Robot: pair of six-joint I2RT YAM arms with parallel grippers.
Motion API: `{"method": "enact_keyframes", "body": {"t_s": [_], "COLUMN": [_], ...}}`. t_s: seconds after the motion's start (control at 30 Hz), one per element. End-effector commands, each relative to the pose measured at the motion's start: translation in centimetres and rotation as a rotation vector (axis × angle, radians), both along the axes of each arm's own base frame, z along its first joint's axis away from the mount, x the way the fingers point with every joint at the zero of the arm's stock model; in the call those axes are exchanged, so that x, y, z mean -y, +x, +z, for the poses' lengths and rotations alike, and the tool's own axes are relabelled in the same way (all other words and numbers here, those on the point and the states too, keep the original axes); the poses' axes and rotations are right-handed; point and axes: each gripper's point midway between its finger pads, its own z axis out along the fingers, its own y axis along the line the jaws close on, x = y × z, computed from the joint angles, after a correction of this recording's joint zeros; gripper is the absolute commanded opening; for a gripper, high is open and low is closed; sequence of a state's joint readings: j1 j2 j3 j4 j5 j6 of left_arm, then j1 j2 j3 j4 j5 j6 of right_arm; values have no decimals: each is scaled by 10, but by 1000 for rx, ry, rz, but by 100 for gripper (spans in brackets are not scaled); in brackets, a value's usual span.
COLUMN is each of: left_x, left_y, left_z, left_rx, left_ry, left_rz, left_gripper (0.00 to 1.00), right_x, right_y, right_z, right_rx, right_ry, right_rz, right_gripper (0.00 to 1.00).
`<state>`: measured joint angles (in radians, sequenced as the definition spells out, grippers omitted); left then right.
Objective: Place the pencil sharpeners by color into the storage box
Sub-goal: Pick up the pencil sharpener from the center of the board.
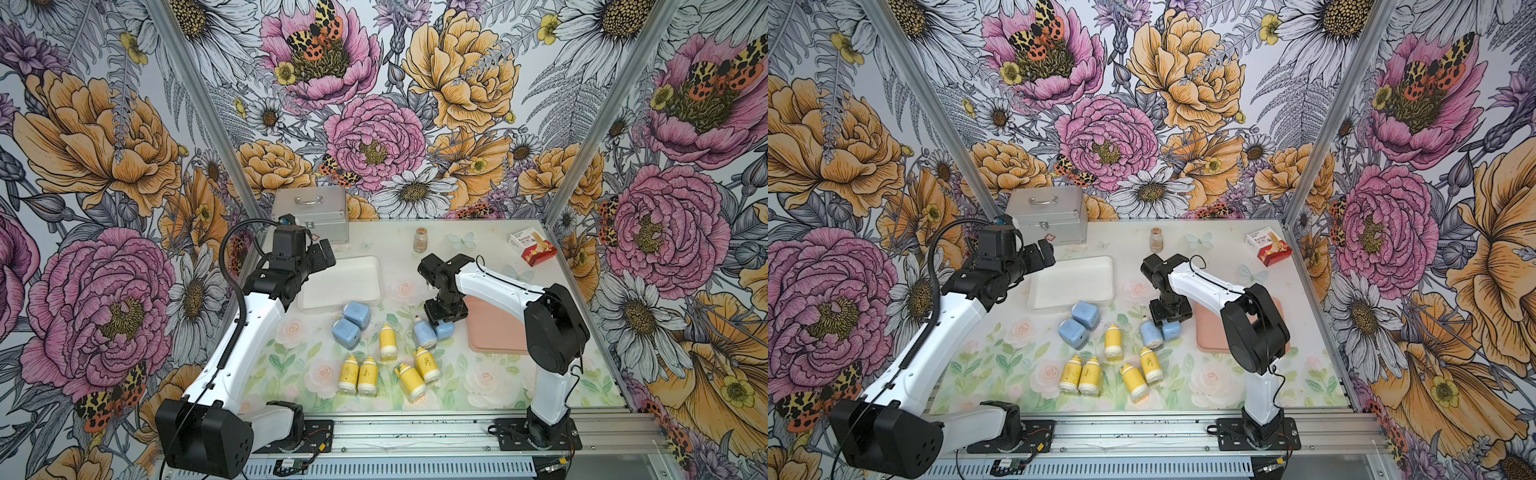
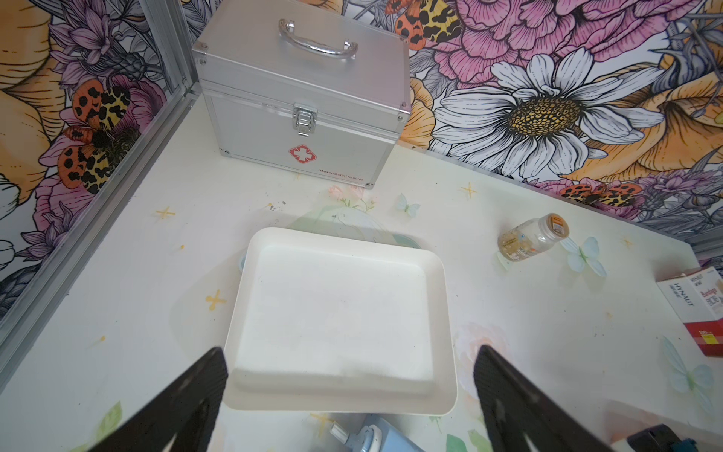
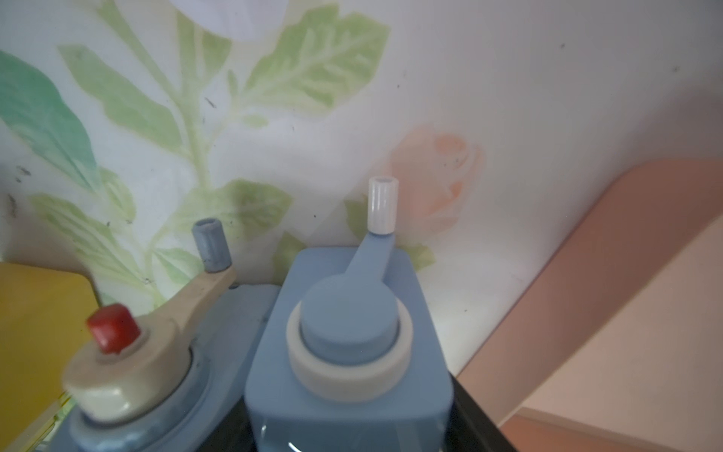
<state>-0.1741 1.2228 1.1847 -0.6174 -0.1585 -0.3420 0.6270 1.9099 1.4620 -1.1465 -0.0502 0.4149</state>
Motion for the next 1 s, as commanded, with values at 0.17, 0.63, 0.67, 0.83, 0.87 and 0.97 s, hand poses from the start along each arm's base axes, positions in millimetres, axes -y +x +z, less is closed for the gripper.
{"method": "enact_keyframes", "body": {"t_s": [0.17, 0.63, 0.67, 0.83, 0.87, 0.97], "left_x": [1, 0, -1, -2, -2, -3], "left_y": [-2, -2, -2, -3, -3, -3], "left_z": [0, 3, 4, 4, 4, 4], "left_rx": [-1, 6, 8, 8, 9, 10], "left_ry": [-16, -28, -27, -26, -26, -25], "left_rz": [-8, -9, -5, 0, -1, 1], "left_gripper": [99, 99, 99, 99, 99, 99], "right_x": [-1, 6, 7, 13, 16, 27], "right_y": [4, 10, 10, 13, 13, 11], "right_z": [-11, 32, 37, 58, 62, 71], "right_rx": [-10, 63, 71, 105, 111, 122], "right_ry": [11, 57, 55, 44, 39, 8], "right_rz": [-14, -44, -43, -39, -39, -44], "right_gripper": [45, 32, 32, 31, 31, 31]}}
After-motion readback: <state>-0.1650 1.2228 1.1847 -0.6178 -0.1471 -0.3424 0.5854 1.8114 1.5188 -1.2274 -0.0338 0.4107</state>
